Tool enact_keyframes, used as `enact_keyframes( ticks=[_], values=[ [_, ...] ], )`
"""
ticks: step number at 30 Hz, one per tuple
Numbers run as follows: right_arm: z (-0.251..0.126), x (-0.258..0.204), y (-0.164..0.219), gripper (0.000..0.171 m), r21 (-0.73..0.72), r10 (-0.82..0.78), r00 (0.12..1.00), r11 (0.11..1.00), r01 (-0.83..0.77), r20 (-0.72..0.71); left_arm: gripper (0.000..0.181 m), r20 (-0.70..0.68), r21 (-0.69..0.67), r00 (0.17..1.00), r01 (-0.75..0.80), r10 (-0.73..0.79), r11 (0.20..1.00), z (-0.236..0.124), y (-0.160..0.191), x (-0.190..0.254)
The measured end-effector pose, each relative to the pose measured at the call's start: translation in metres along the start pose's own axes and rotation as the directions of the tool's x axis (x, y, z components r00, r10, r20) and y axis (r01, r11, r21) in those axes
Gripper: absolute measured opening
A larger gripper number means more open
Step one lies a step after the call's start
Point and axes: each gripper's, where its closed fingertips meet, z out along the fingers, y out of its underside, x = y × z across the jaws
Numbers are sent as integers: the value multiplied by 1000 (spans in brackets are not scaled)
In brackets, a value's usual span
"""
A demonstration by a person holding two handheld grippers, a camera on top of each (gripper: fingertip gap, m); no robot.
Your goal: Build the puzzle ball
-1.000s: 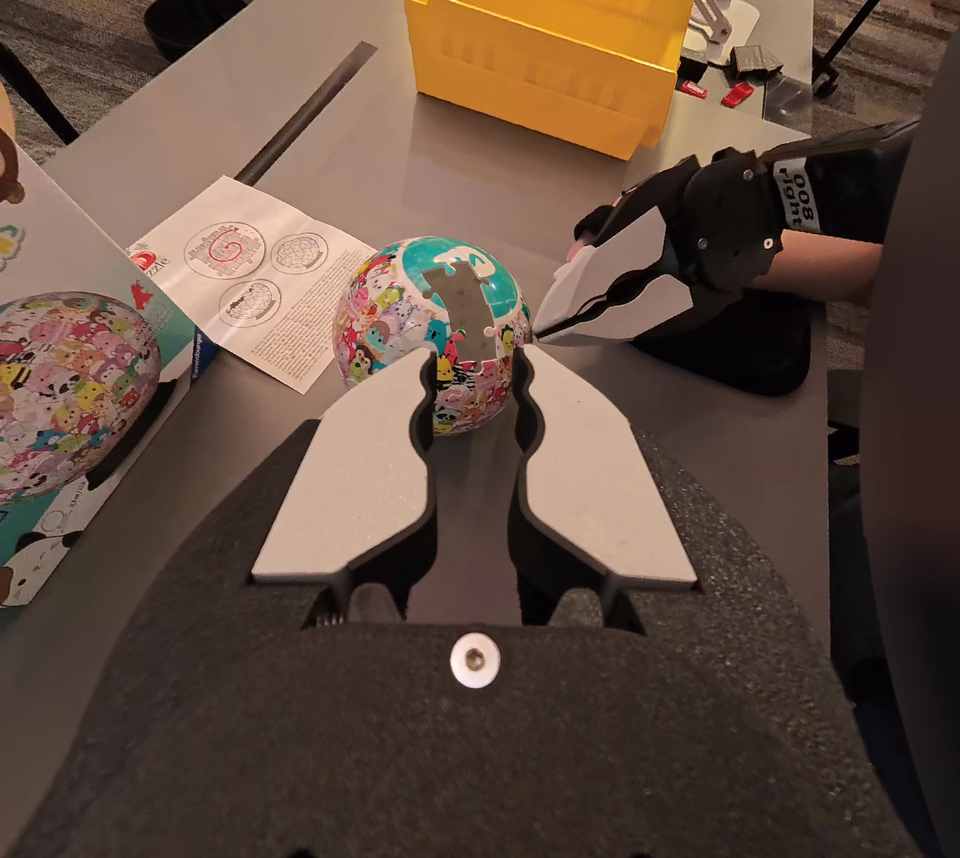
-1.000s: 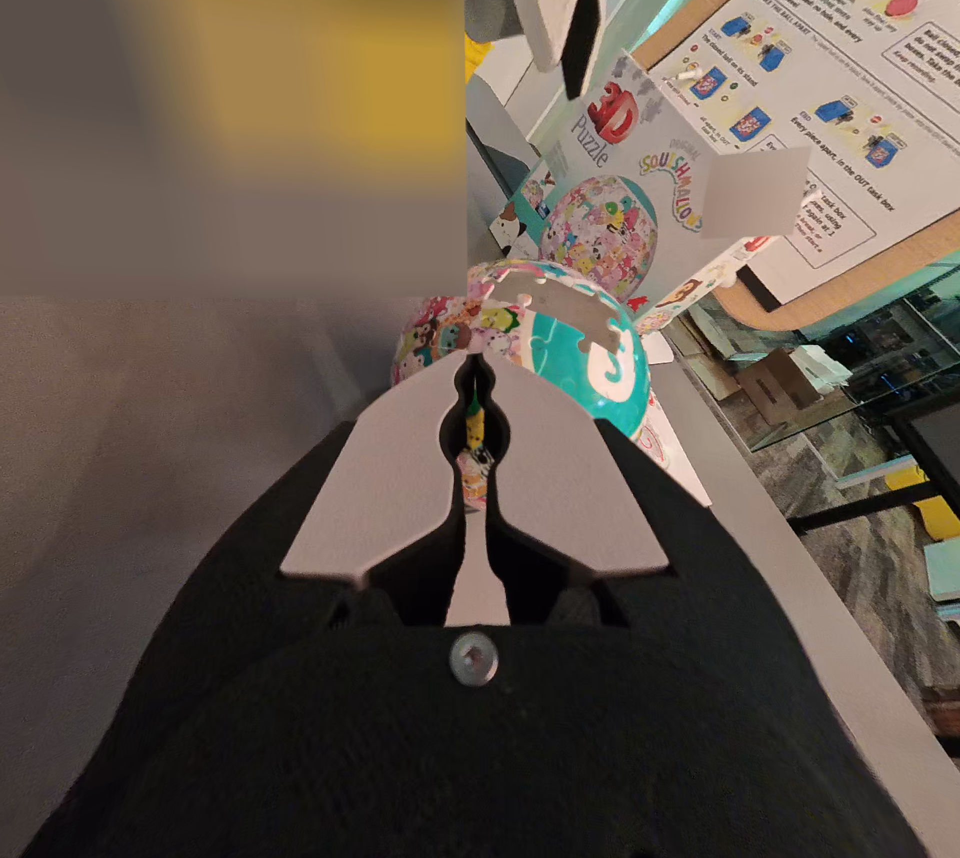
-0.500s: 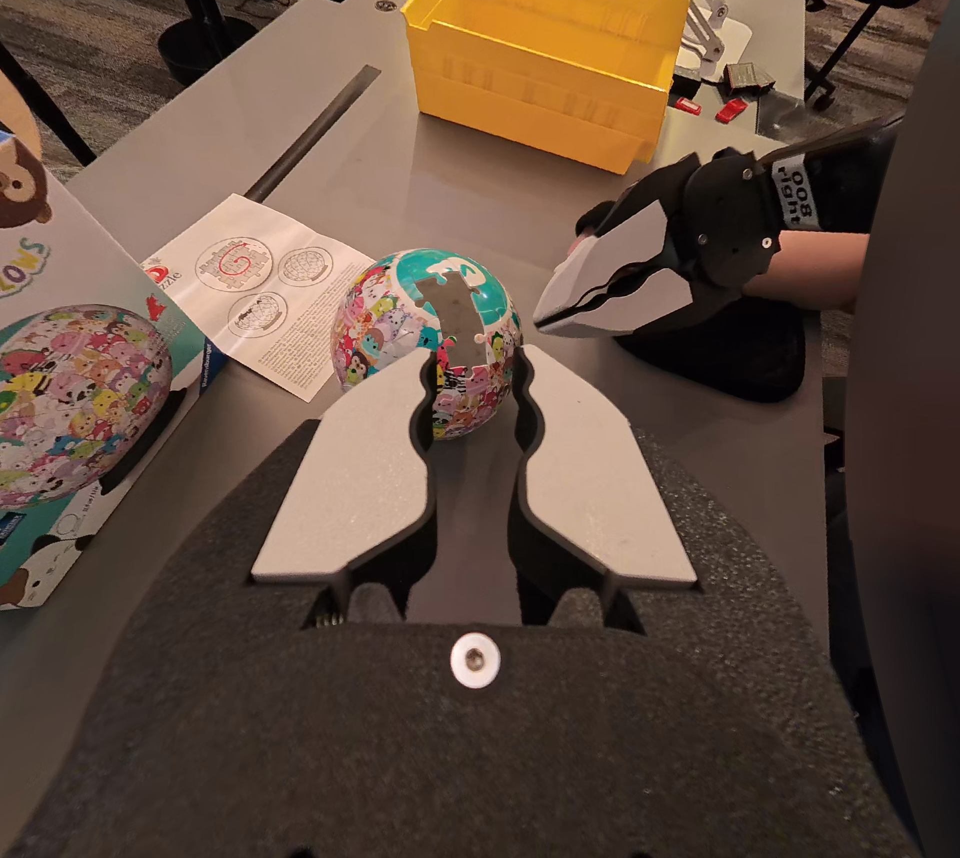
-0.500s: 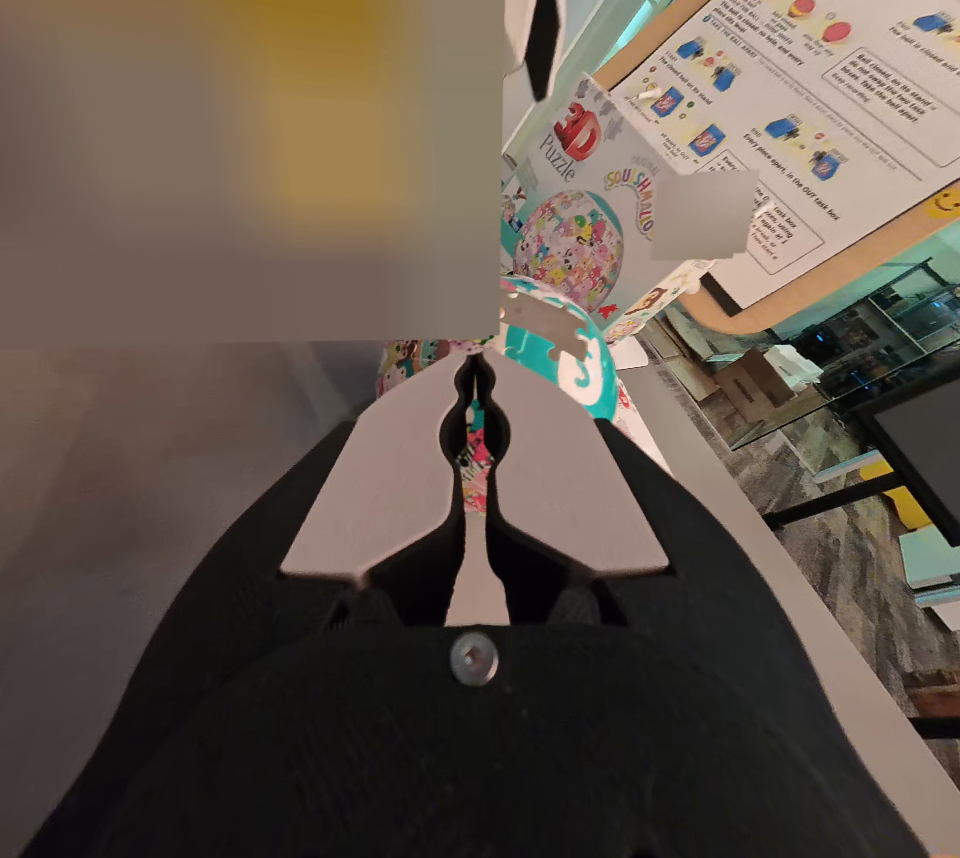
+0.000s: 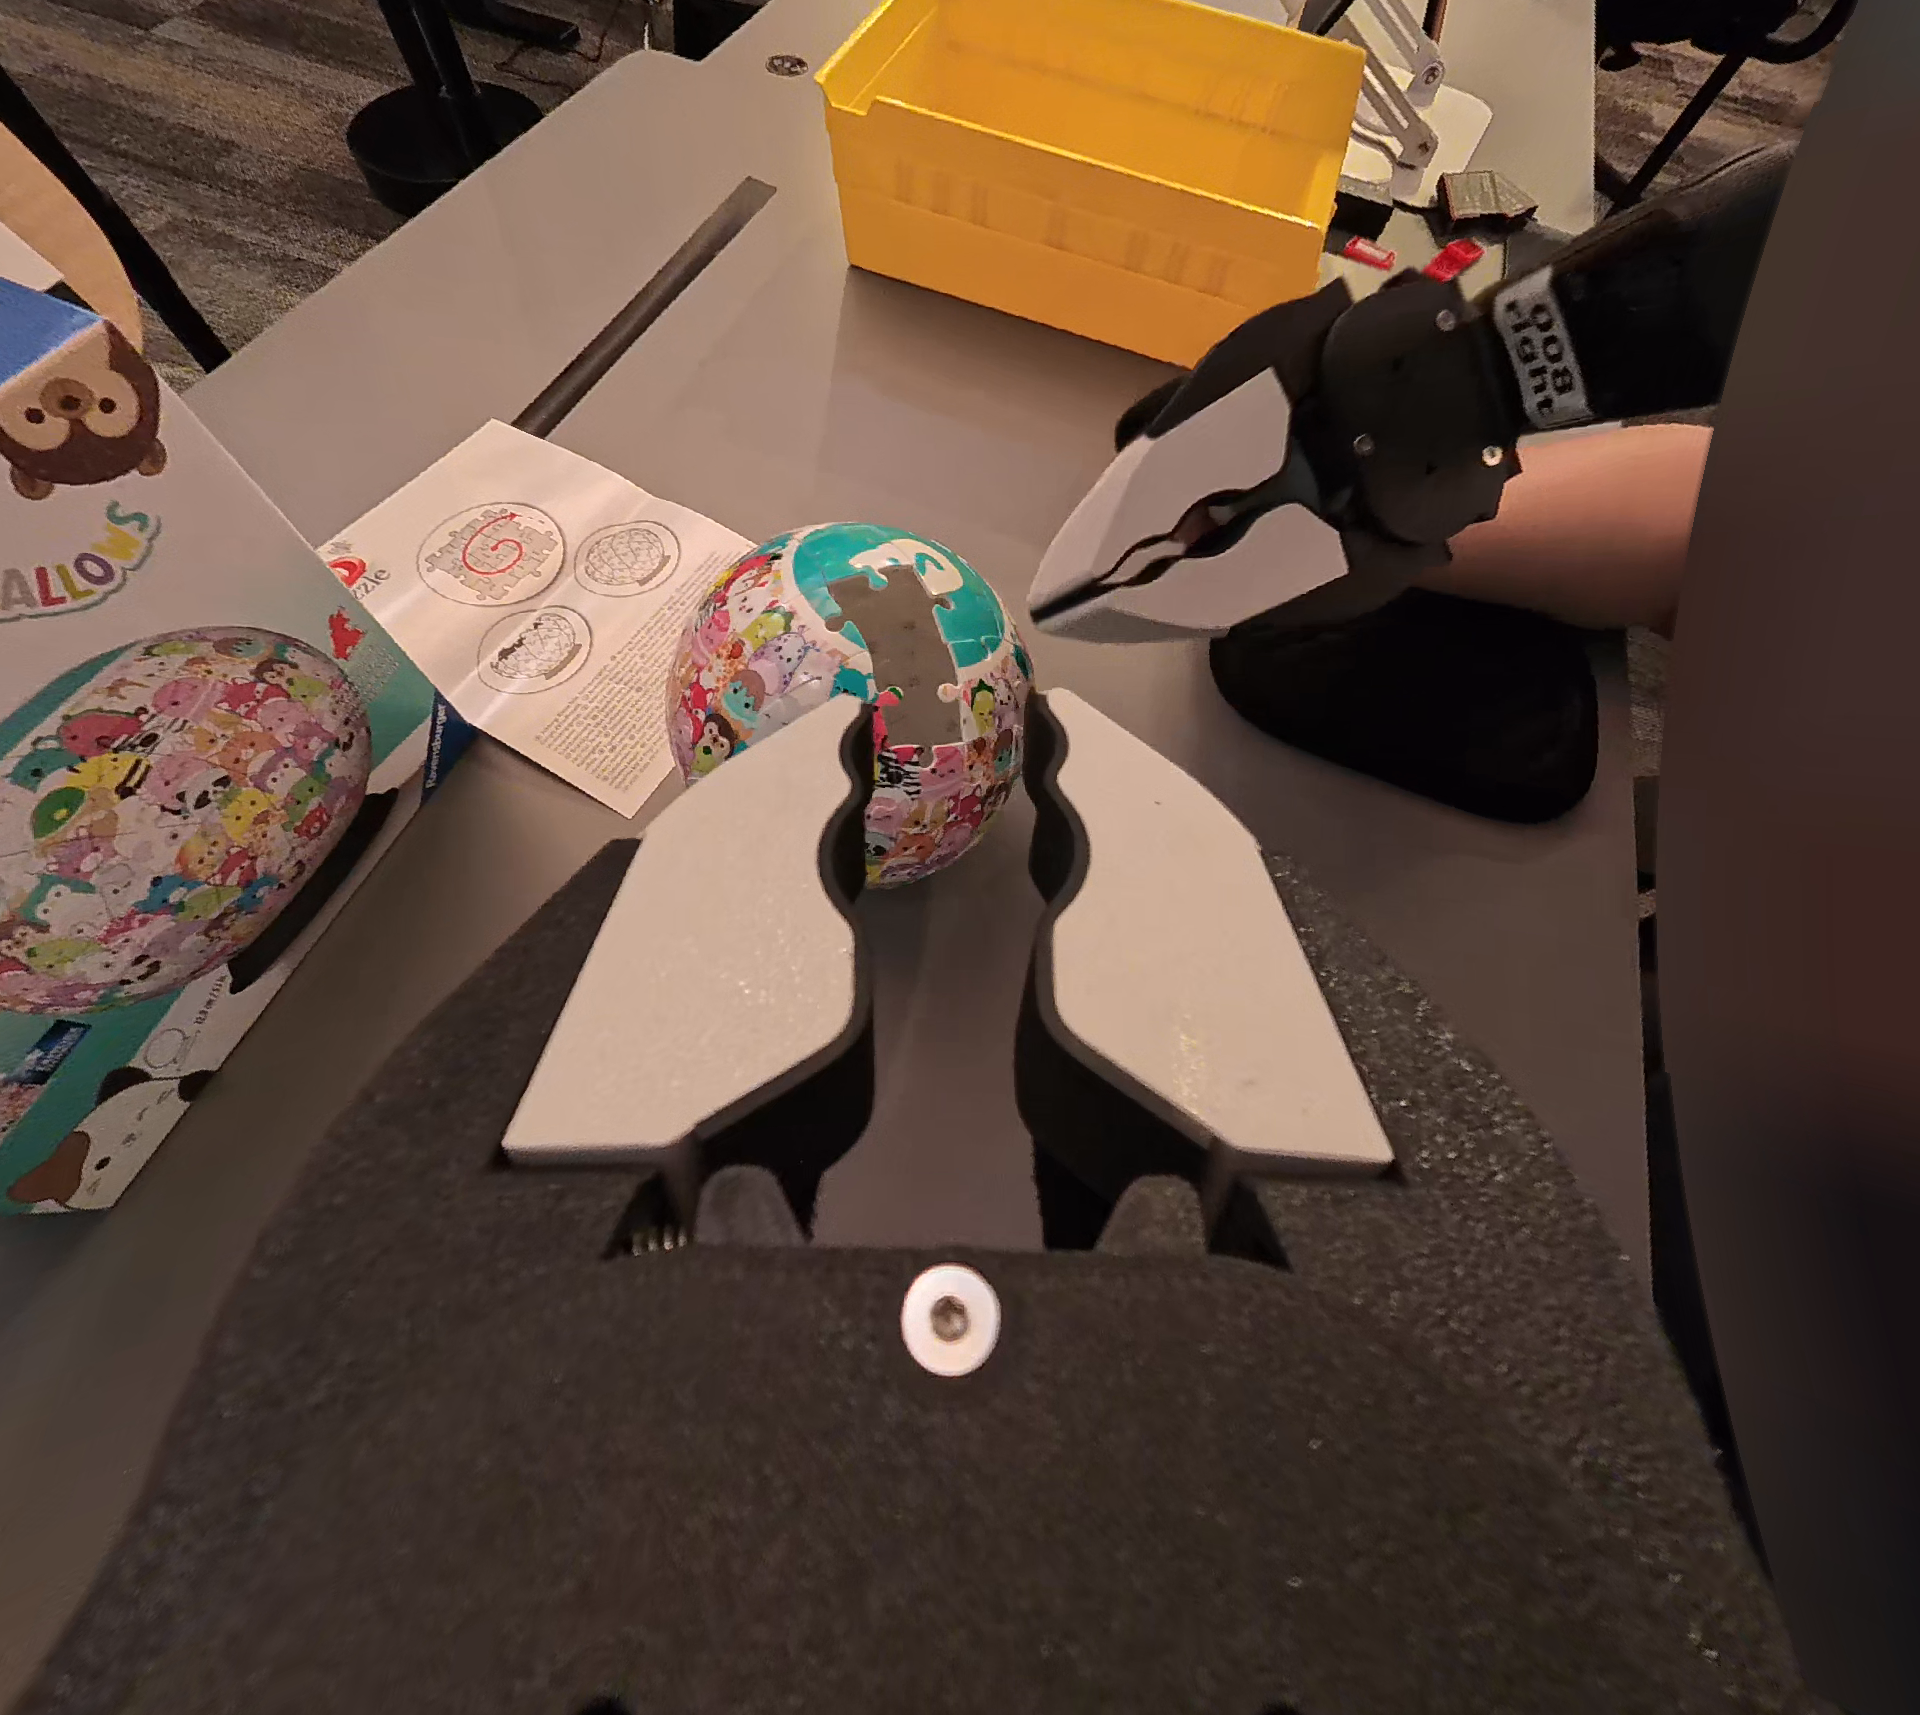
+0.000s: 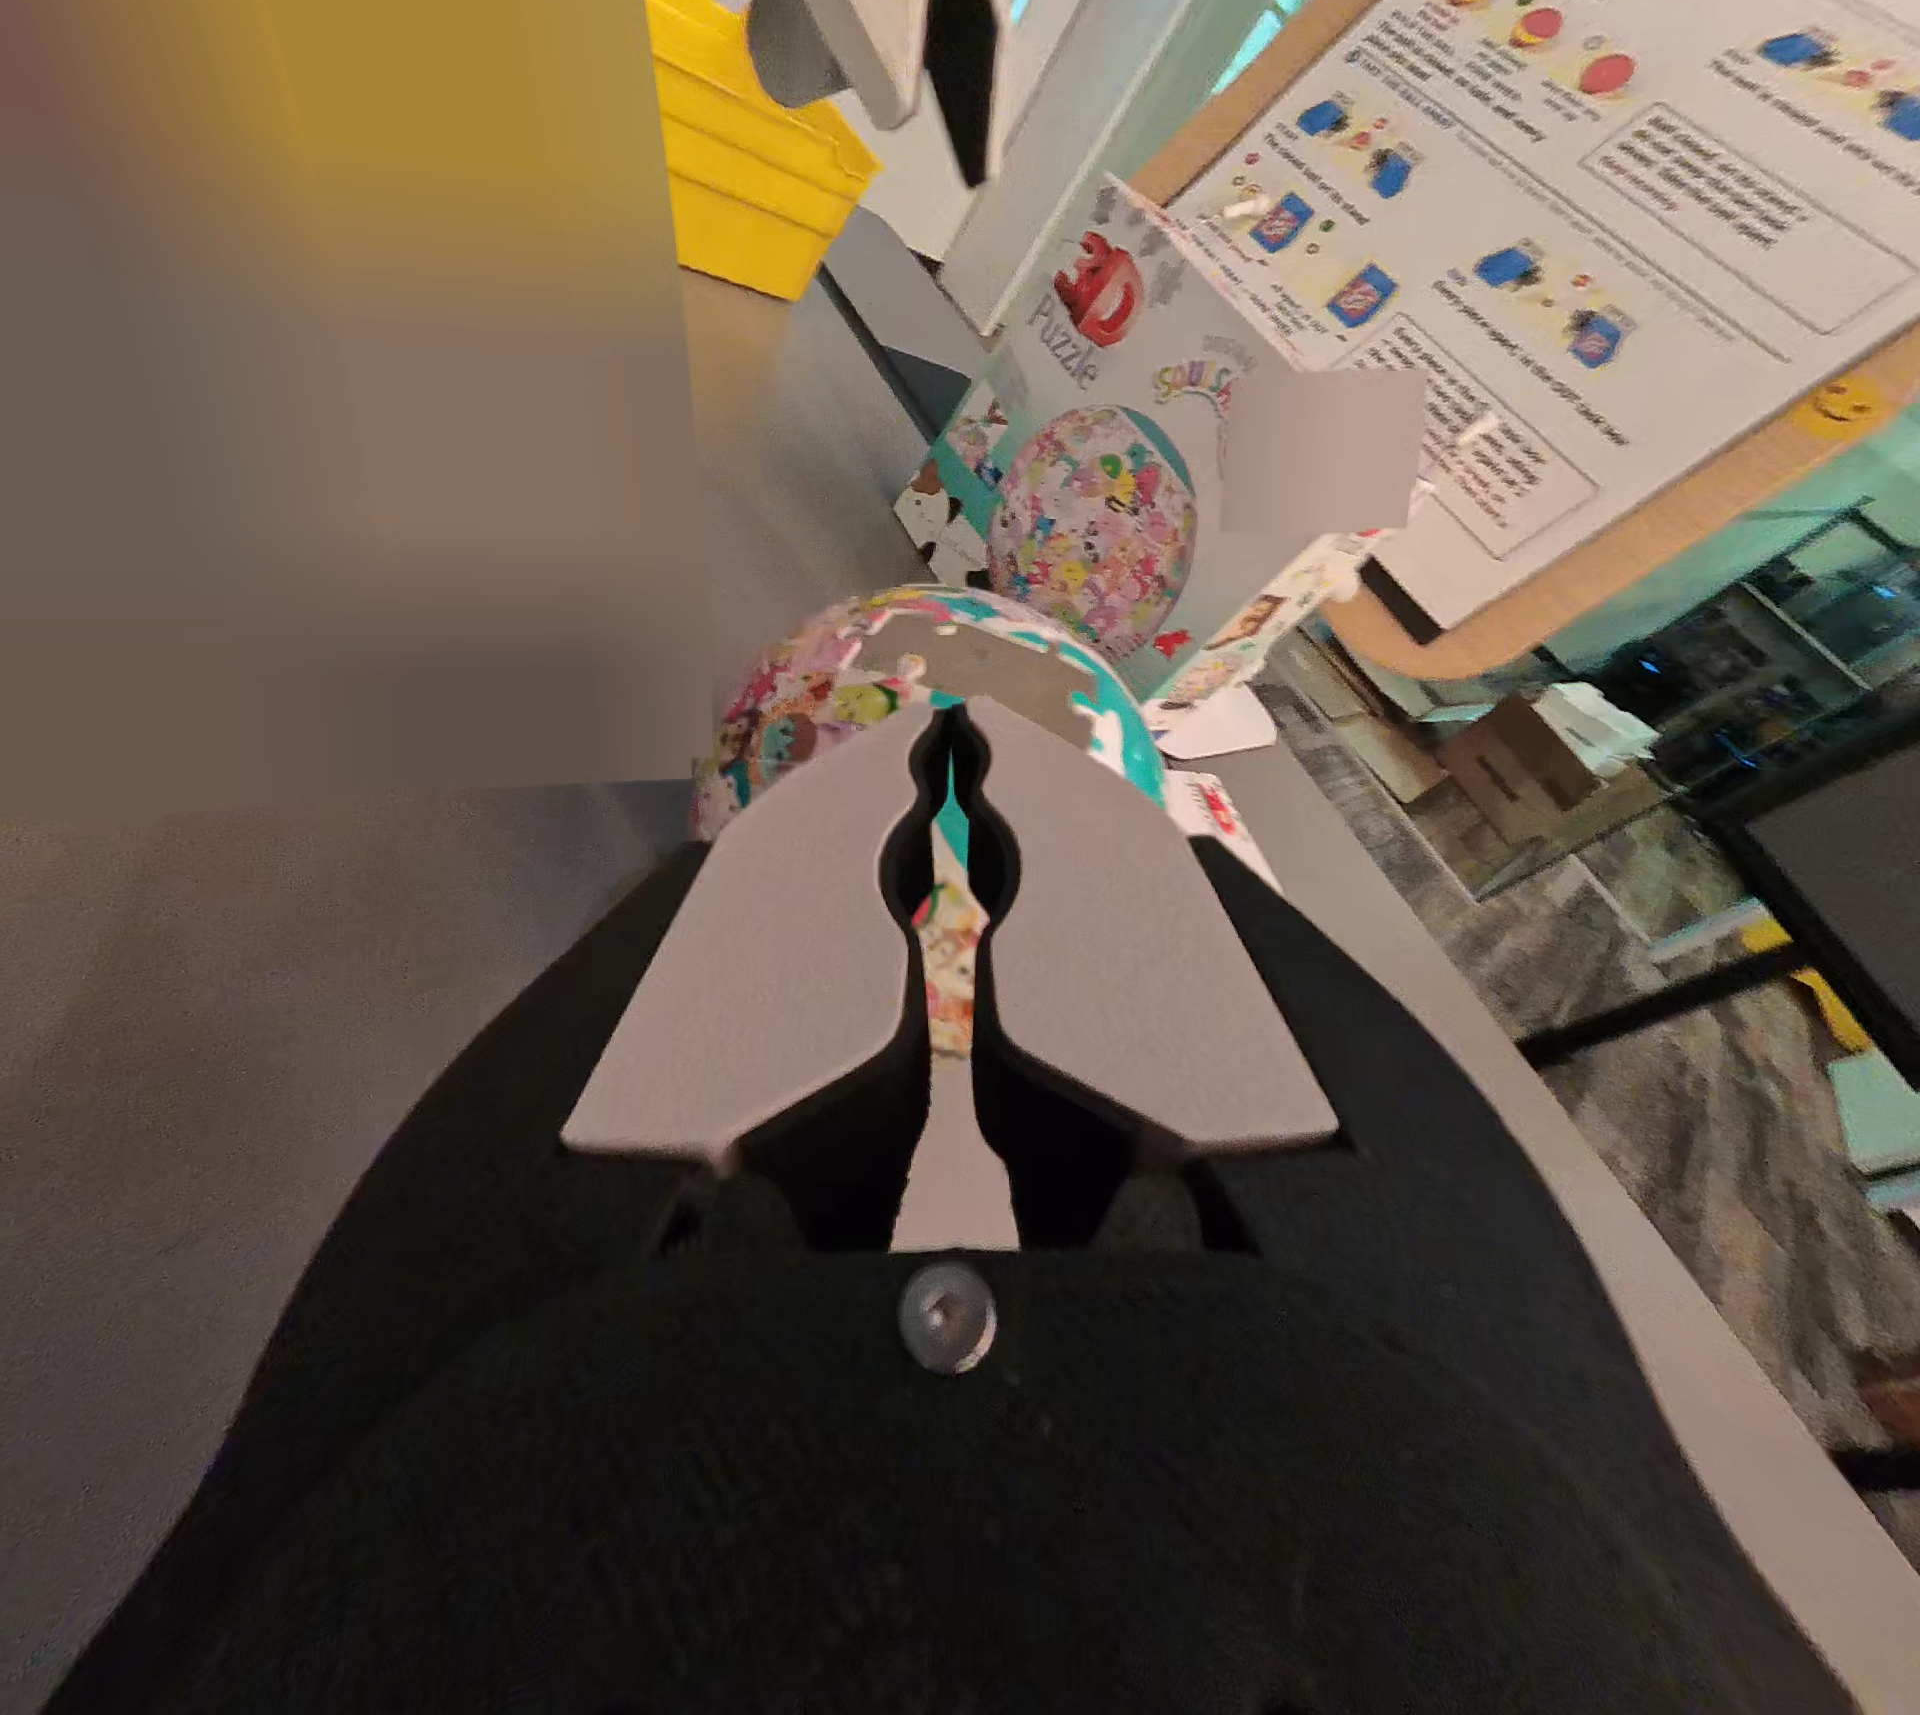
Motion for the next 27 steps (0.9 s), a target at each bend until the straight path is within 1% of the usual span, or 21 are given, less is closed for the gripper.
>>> enact_keyframes(
  ticks=[2,4,7,9,11,12,14,16,18,19,21,22,24,25,27],
  values=[
    [7,-6,5,1,-25,-23,999,999,24,25,27,3,-2,1000,-4,4,1000,-1,0,0],
    [12,-10,17,1,-89,-43,999,995,46,32,27,1,0,1000,-4,4,1000,-1,0,1],
    [10,-10,10,1,-56,-28,999,998,30,31,27,0,0,1000,-6,6,1000,-1,0,1],
    [10,-7,9,1,-60,-33,999,998,35,32,27,-5,-7,1000,-4,4,1000,1,2,1],
    [8,2,7,1,-67,-50,999,996,51,19,27,-19,-25,1000,11,-11,1000,6,6,1],
    [6,5,4,1,-55,-35,999,998,37,36,28,-35,-35,999,23,-24,999,11,9,2],
    [1,7,1,5,-34,20,992,999,-16,128,29,-77,-76,995,64,-69,995,23,19,4],
    [-3,10,7,16,-66,76,969,996,-62,236,33,-115,-127,989,79,-94,989,34,25,9],
    [-5,14,10,19,-98,139,937,989,-113,319,32,-91,-170,993,59,-76,984,44,24,8],
    [-5,17,7,19,-79,166,928,986,-148,334,31,-75,-189,995,48,-63,981,48,21,7],
    [-9,20,-4,19,13,187,923,979,-203,336,28,-74,-205,996,26,-42,979,55,12,10],
    [-11,21,-6,18,47,189,933,976,-213,305,28,-83,-222,996,24,-44,975,59,9,12],
    [-10,25,-1,21,84,171,964,978,-192,206,28,-129,-281,987,51,-90,958,67,8,19],
    [-10,25,2,24,93,164,973,979,-180,162,28,-137,-306,984,66,-113,950,71,8,19],
    [-10,17,5,26,110,160,976,978,-177,148,29,-151,-361,977,84,-147,929,78,11,19]
  ],
)
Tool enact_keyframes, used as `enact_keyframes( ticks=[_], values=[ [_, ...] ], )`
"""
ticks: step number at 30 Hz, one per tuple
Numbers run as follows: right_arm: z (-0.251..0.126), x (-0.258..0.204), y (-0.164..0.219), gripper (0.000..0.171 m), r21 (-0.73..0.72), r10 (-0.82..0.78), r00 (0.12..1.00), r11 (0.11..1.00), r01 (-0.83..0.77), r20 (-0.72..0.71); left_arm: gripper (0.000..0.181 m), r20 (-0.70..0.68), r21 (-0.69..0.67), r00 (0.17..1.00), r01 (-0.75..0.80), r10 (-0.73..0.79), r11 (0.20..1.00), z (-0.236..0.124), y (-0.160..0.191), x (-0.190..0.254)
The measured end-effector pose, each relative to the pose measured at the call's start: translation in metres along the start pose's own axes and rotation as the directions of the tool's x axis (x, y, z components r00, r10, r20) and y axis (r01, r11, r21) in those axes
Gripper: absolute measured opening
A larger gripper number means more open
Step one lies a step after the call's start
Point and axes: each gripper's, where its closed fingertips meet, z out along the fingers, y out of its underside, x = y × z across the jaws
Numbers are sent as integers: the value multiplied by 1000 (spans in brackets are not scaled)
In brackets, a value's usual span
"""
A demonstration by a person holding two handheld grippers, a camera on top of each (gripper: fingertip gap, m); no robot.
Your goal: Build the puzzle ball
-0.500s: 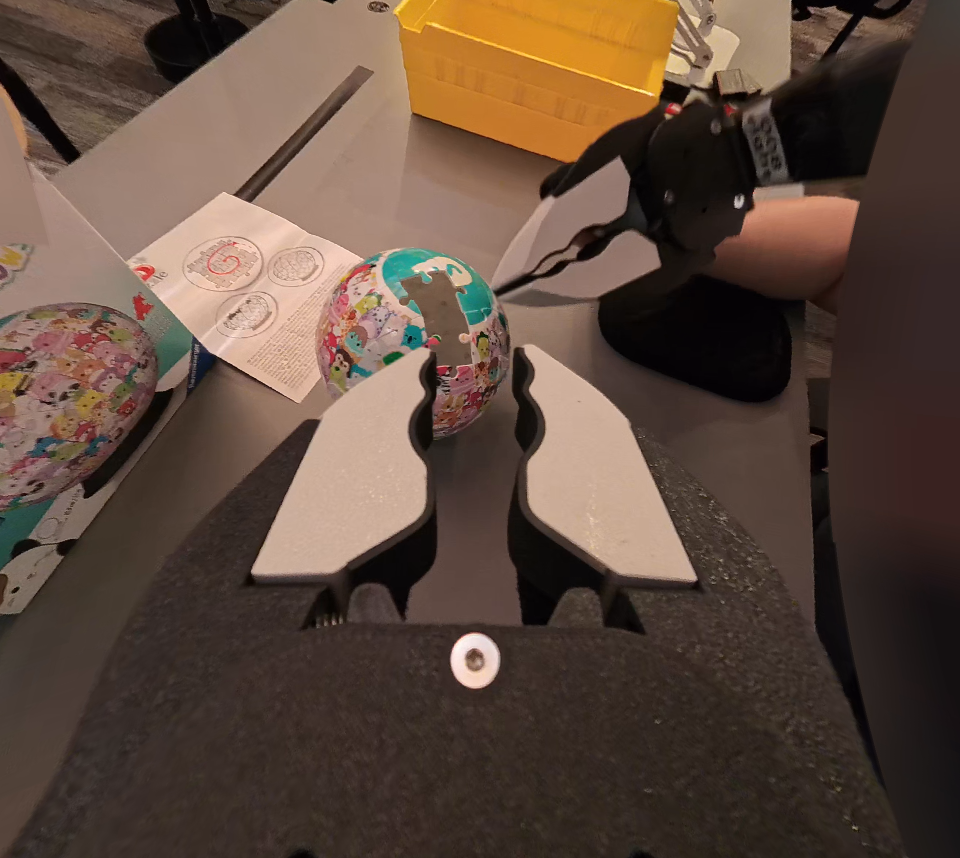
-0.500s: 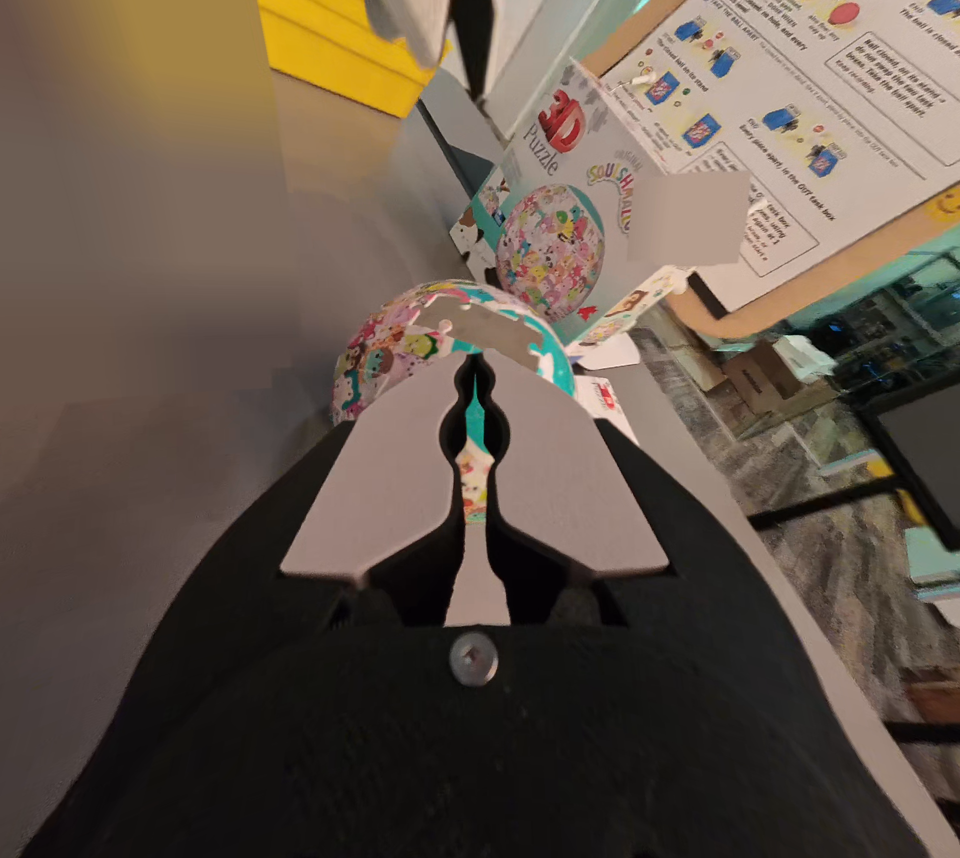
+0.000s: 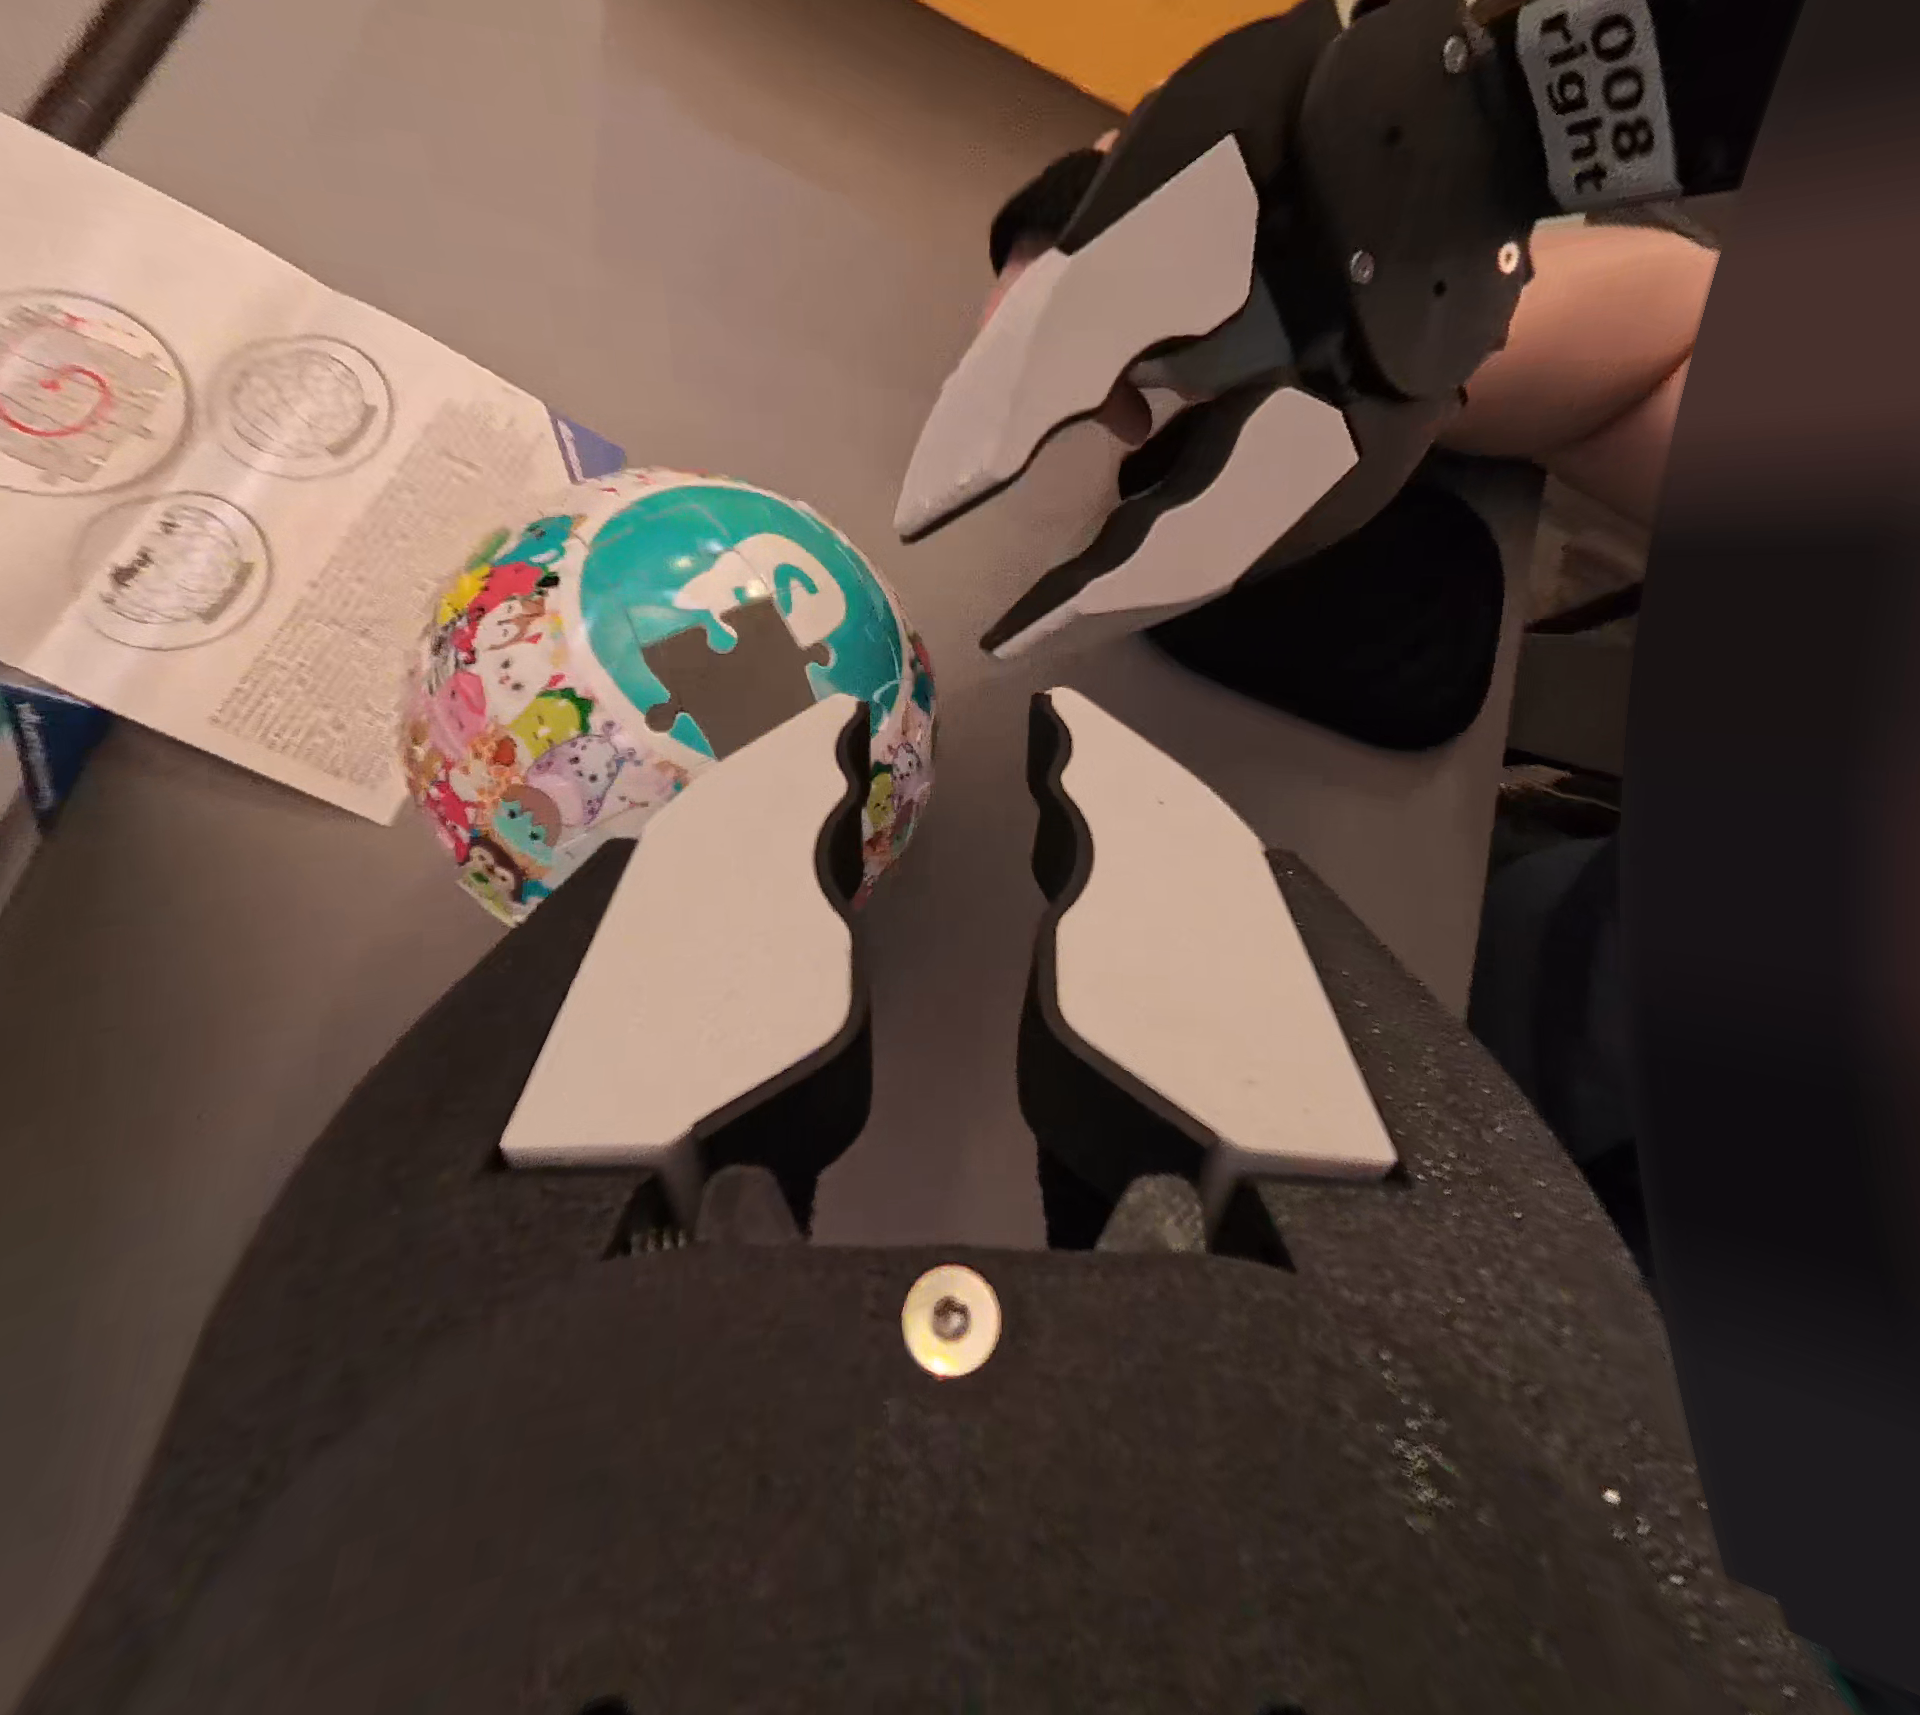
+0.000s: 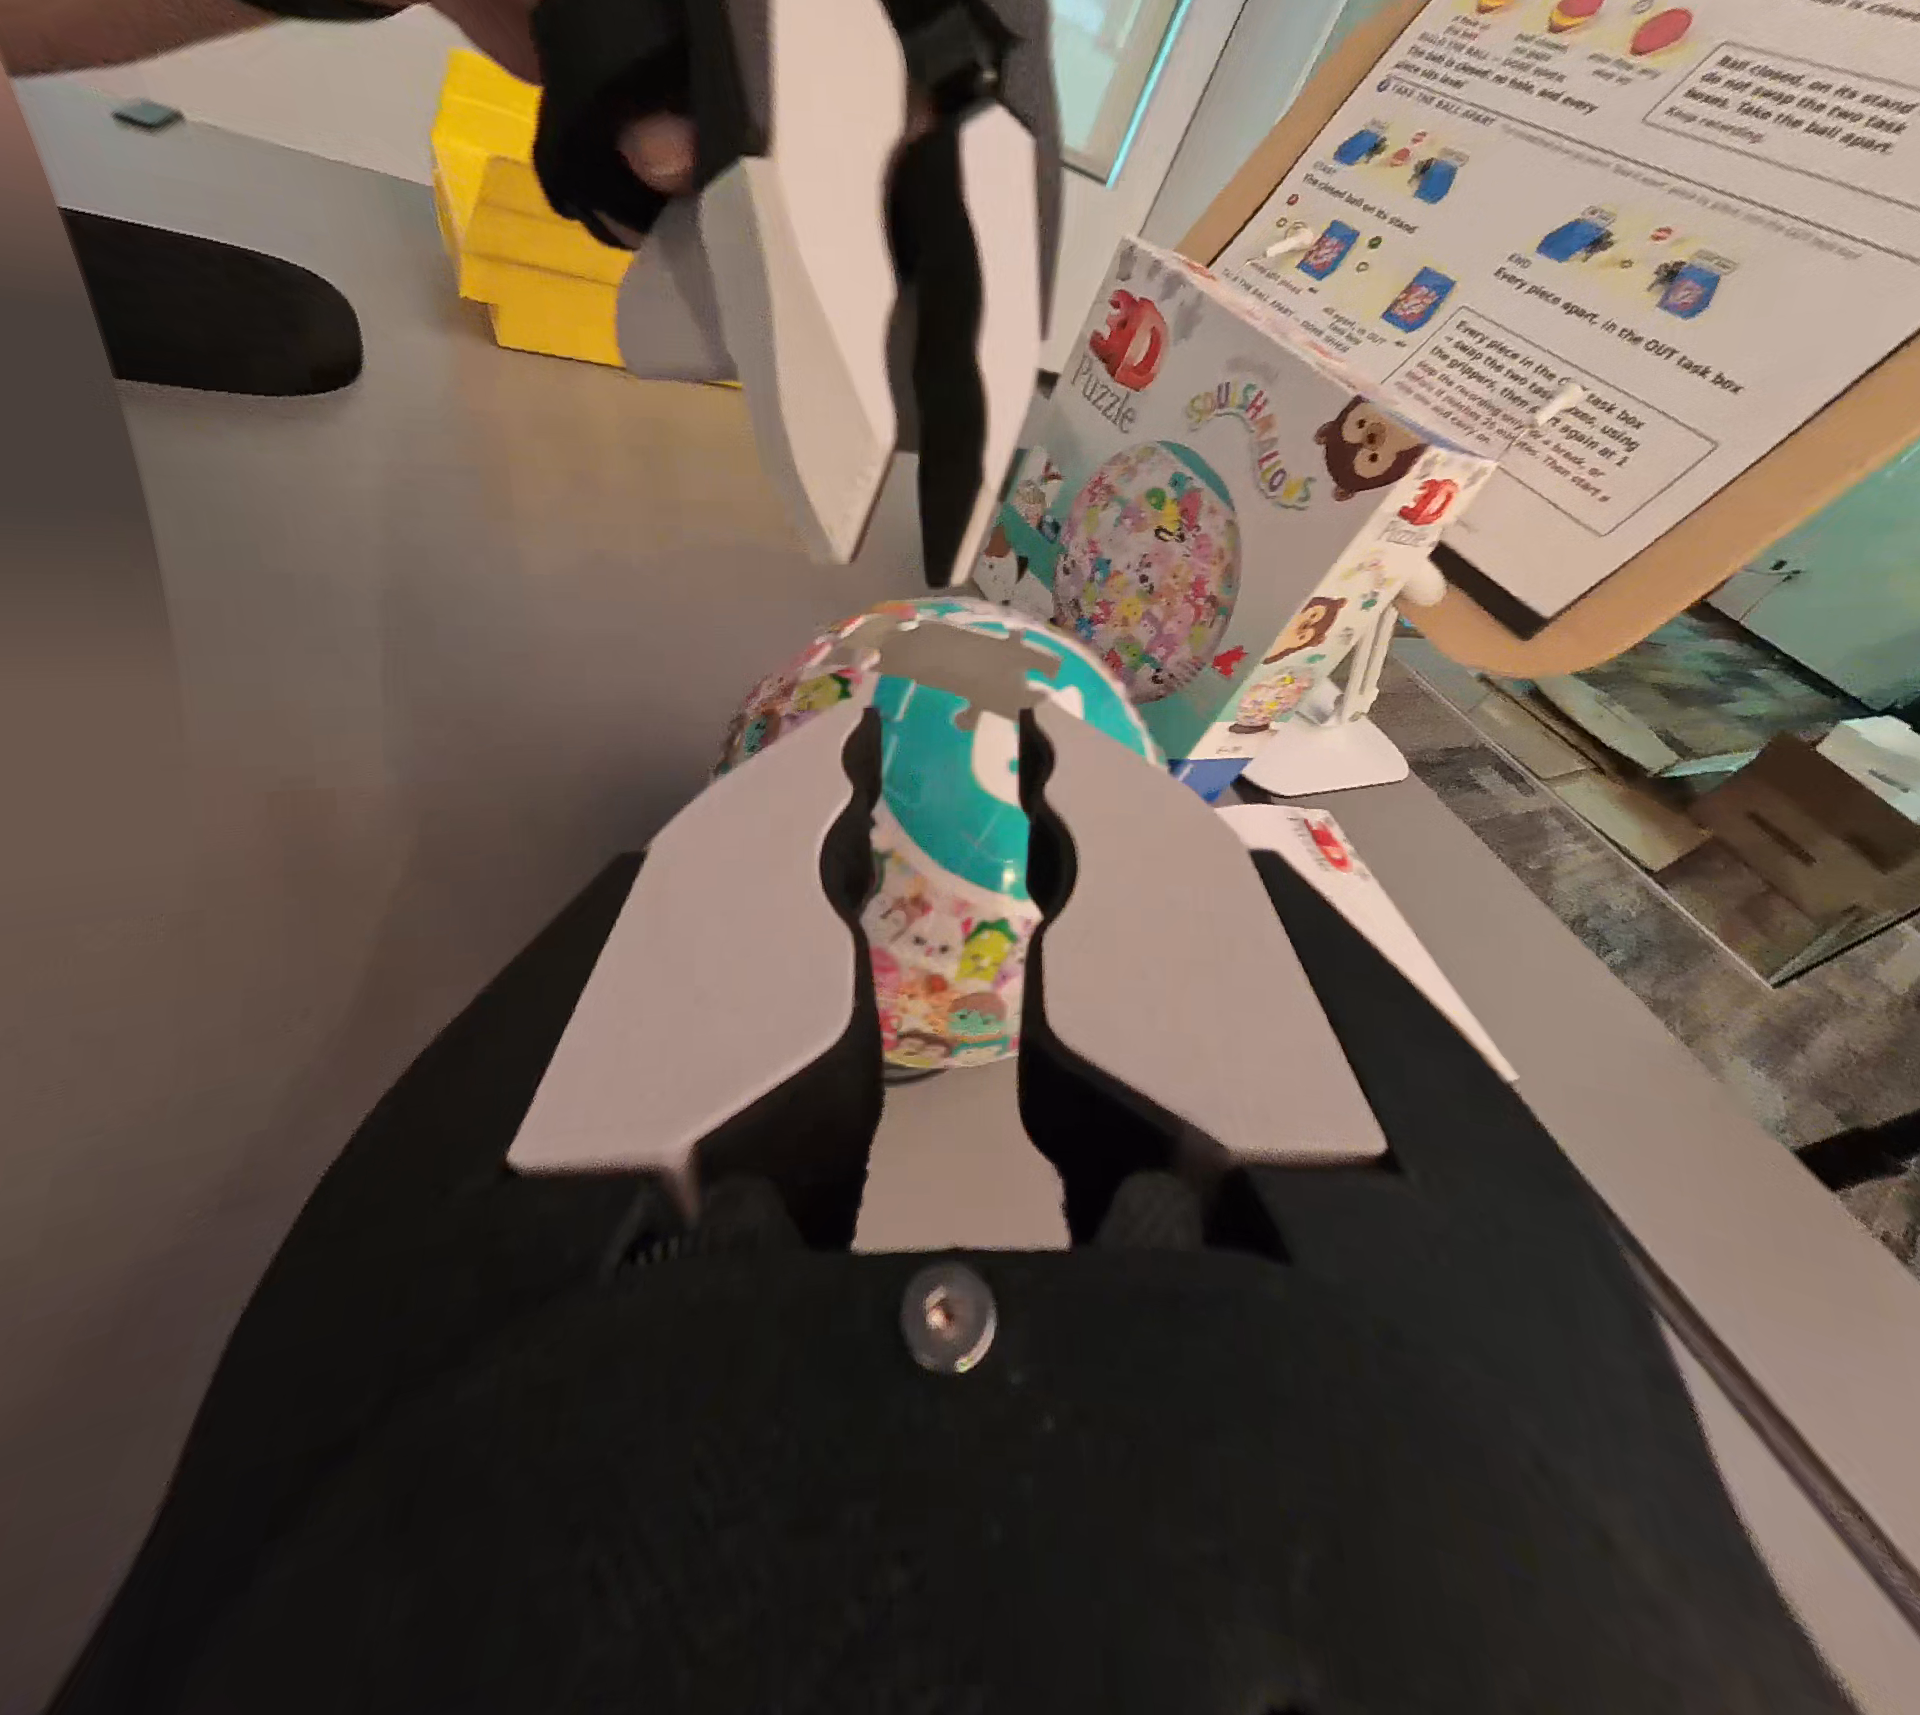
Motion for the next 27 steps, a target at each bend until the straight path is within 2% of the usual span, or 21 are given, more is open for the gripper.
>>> enact_keyframes(
  ticks=[2,5,9,21,27],
  values=[
    [1,1,4,25,1,9,998,1000,-9,-59,29,-37,-33,998,43,-44,999,5,1,-1],
    [1,-10,1,15,39,2,999,999,-1,-33,27,-82,-72,991,104,-109,992,8,2,-3],
    [9,-18,9,17,-2,-24,1000,1000,24,-16,23,-140,-111,972,173,-188,979,8,2,-3],
    [16,-20,11,21,-41,-82,995,996,80,-56,33,-45,-154,985,161,-169,975,15,3,-15],
    [21,-30,12,15,-50,-139,990,989,138,-15,33,-45,-191,984,163,-174,968,18,6,-13]
  ],
)
